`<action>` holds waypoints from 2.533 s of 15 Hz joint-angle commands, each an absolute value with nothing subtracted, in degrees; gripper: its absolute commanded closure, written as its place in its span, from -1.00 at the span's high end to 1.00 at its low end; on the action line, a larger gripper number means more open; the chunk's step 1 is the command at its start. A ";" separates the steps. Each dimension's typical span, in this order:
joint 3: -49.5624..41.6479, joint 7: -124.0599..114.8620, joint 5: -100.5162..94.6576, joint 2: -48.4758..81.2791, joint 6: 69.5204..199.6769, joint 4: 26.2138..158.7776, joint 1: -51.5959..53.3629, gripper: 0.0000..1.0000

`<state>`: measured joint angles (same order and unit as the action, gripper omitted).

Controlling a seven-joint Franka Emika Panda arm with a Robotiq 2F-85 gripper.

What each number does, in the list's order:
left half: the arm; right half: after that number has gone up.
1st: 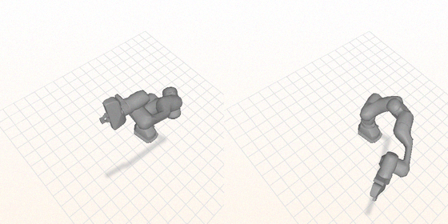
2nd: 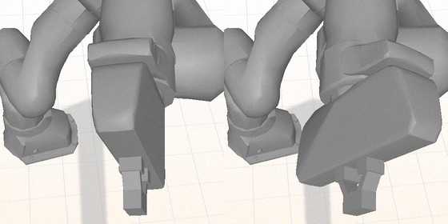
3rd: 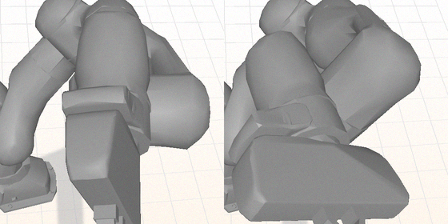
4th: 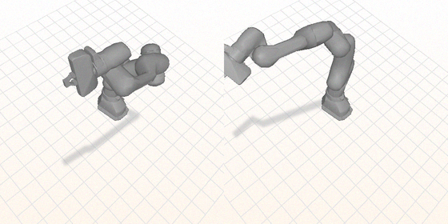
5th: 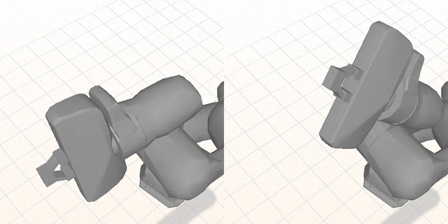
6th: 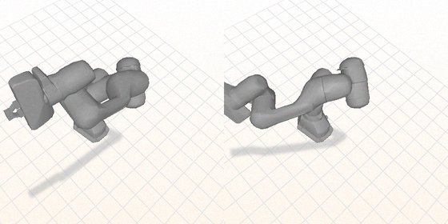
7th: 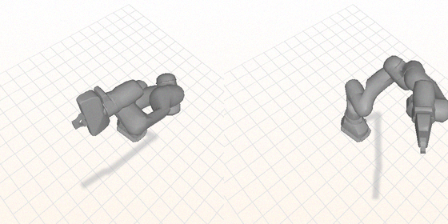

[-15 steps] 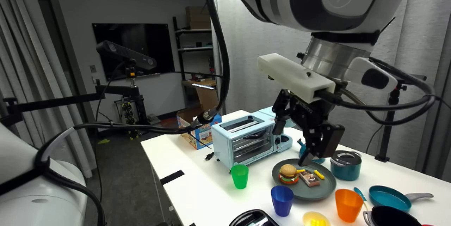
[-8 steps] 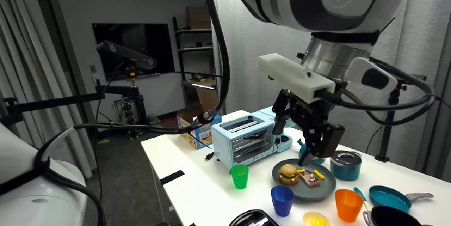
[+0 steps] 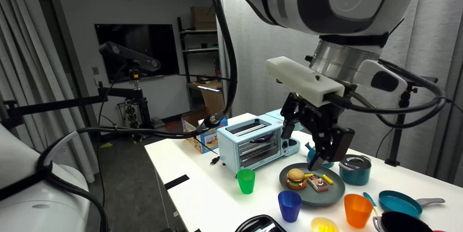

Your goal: Pour the contents in the bowl into the blue cup

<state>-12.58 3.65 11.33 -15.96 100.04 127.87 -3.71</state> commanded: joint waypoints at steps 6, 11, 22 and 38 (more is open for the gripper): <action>-11.75 7.10 10.80 -9.07 103.79 123.86 -5.32 1.00; -11.93 10.90 8.75 -5.62 105.68 122.19 -6.30 1.00; -11.49 13.09 4.90 -5.28 107.70 122.60 -6.82 1.00; -9.93 11.90 4.49 11.18 120.96 118.26 -7.55 1.00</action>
<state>-11.31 12.19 4.94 7.28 119.22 120.78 -6.32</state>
